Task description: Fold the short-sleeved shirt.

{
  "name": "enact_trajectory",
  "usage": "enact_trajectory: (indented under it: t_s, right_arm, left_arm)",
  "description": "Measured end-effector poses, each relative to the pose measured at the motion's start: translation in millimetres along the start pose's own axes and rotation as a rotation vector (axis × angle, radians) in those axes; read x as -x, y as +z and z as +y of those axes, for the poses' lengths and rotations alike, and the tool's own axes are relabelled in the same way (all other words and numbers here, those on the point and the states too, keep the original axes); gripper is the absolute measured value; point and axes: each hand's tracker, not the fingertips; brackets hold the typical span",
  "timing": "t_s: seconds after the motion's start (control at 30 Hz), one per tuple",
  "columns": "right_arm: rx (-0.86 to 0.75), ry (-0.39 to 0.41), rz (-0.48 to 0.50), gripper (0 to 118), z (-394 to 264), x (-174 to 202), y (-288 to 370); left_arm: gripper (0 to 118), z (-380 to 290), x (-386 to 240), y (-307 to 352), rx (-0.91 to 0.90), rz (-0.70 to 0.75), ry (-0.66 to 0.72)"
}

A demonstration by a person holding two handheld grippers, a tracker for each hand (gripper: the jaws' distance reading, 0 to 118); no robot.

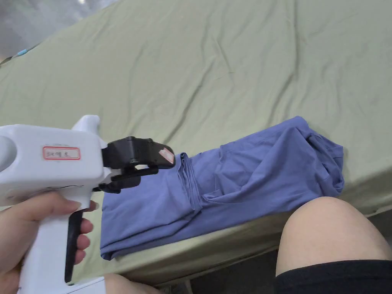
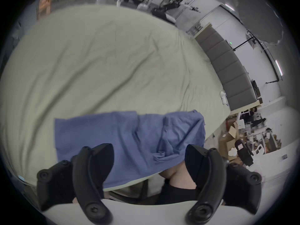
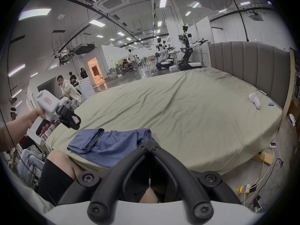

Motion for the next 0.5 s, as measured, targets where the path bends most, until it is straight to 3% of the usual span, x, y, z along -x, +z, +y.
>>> enact_trajectory:
  t_s: [0.03, 0.07, 0.13, 0.27, 0.37, 0.5]
  right_arm:
    - [0.003, 0.003, 0.005, 3, -1.4, 0.7, -2.1]
    - [0.007, 0.006, 0.012, 2, -1.9, 1.5, -3.3]
    - [0.012, 0.007, 0.023, 2, -2.7, 3.0, -5.1]
    - [0.009, 0.016, 0.021, 3, -2.5, 6.5, 1.2]
    - [0.008, 0.006, 0.015, 3, -1.8, 4.9, 6.8]
    - [0.008, 0.013, -0.014, 2, 1.6, 6.9, 11.2]
  left_arm:
    - [88, -2.4, 3.4, 0.9, -0.003, 0.045, -0.022]
    - [65, -4.2, 5.7, -8.4, 0.021, 0.136, -0.062]
    - [0, -7.2, 9.6, -37.5, 0.065, 0.267, -0.105]
    - [0, -17.9, -0.1, -87.5, 0.107, 0.196, -0.079]
    - [0, -32.1, -18.9, -113.6, 0.138, 0.149, -0.150]
    - [0, -35.1, -7.8, -84.3, 0.158, -0.165, -0.069]
